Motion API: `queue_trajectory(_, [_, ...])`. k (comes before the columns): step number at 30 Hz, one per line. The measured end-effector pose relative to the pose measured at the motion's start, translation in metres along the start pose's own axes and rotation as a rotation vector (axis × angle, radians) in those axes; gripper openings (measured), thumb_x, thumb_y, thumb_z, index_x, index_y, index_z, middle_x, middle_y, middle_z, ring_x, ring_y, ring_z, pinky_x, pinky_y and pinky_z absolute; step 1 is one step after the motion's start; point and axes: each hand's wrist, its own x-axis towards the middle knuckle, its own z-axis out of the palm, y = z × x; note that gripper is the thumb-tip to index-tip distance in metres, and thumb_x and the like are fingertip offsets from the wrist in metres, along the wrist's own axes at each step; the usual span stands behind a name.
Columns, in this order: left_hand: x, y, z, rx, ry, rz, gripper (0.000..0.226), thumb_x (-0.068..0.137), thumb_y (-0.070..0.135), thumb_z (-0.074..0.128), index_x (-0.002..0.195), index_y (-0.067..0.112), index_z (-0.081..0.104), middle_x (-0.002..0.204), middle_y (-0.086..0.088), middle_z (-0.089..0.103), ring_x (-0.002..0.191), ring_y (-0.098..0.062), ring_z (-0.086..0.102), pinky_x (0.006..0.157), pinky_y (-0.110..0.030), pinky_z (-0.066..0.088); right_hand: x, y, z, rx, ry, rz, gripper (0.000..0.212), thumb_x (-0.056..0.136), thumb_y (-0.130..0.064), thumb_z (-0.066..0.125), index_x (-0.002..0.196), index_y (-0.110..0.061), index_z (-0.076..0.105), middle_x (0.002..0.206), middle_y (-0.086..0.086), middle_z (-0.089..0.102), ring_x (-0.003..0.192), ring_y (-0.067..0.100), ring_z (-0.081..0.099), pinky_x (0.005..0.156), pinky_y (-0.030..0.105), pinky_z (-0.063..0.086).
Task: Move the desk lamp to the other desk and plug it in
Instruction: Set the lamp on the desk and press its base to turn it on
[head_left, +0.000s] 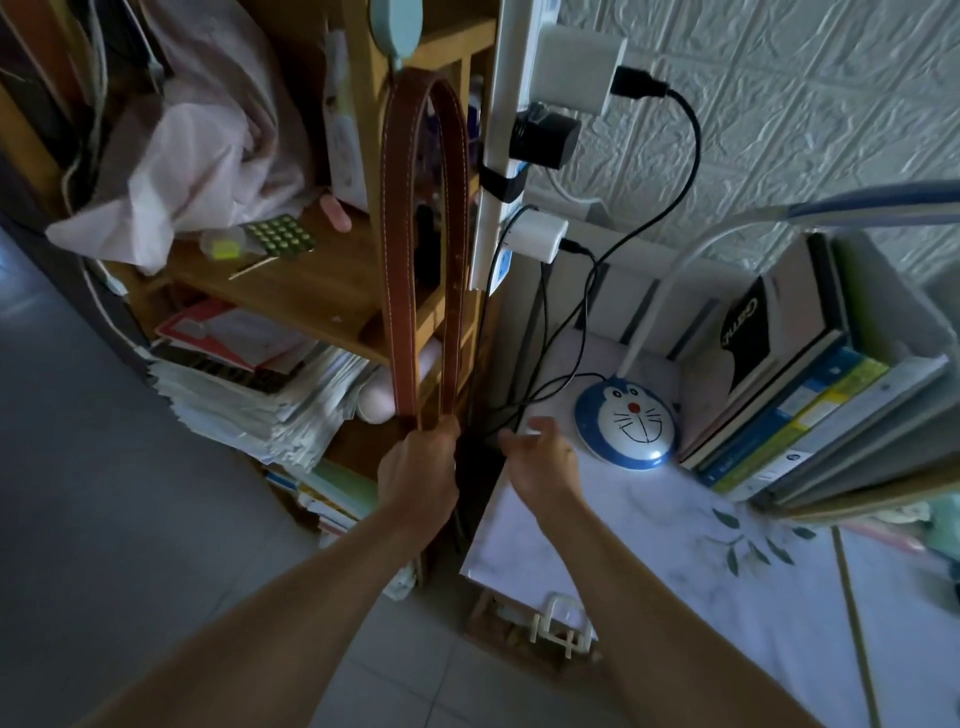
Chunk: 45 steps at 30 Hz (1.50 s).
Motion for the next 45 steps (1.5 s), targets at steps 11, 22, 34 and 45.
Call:
queue_trajectory(11, [0.017, 0.02, 0.017, -0.073, -0.075, -0.078, 0.024, 0.09, 0.01, 0.055, 0.113, 0.015, 0.051, 0.094, -0.007, 0.07, 0.089, -0.022, 0.069, 0.074, -0.032, 0.057, 0.037, -0.027, -0.025, 0.532, 0.112, 0.13, 0.014, 0.09, -0.002, 0.053, 0.079, -0.006, 0.061, 0.068, 0.006, 0.064, 0.049, 0.009, 0.058, 0.04, 0.012, 0.048])
queue_trajectory(22, [0.024, 0.016, 0.049, 0.023, -0.201, -0.176, 0.019, 0.095, 0.014, 0.044, 0.107, 0.009, 0.058, 0.102, -0.011, 0.068, 0.091, -0.021, 0.067, 0.079, -0.035, 0.057, 0.048, 0.009, -0.011, 0.273, -0.074, 0.102, 0.023, 0.086, -0.005, 0.06, 0.065, -0.015, 0.056, 0.068, 0.004, 0.063, 0.068, 0.021, 0.071, 0.042, 0.015, 0.05])
queue_trajectory(34, [0.025, 0.064, 0.042, -0.017, -0.128, -0.1, 0.057, 0.094, 0.021, 0.05, 0.144, 0.019, 0.024, 0.144, -0.005, 0.041, 0.128, -0.023, 0.046, 0.092, -0.035, 0.049, 0.051, 0.015, -0.06, 0.052, -0.121, -0.013, 0.081, 0.078, -0.016, 0.07, 0.145, -0.017, 0.025, 0.144, 0.008, 0.043, 0.128, 0.025, 0.046, 0.085, 0.027, 0.042])
queue_trajectory(45, [0.023, 0.116, 0.06, 0.05, -0.127, 0.113, 0.055, 0.092, 0.024, 0.052, 0.142, 0.02, 0.027, 0.145, -0.003, 0.04, 0.131, -0.021, 0.039, 0.108, -0.035, 0.034, 0.049, 0.051, -0.114, -0.164, -0.066, -0.051, 0.09, 0.075, -0.018, 0.074, 0.147, -0.021, 0.02, 0.149, 0.007, 0.034, 0.131, 0.026, 0.039, 0.082, 0.02, 0.037])
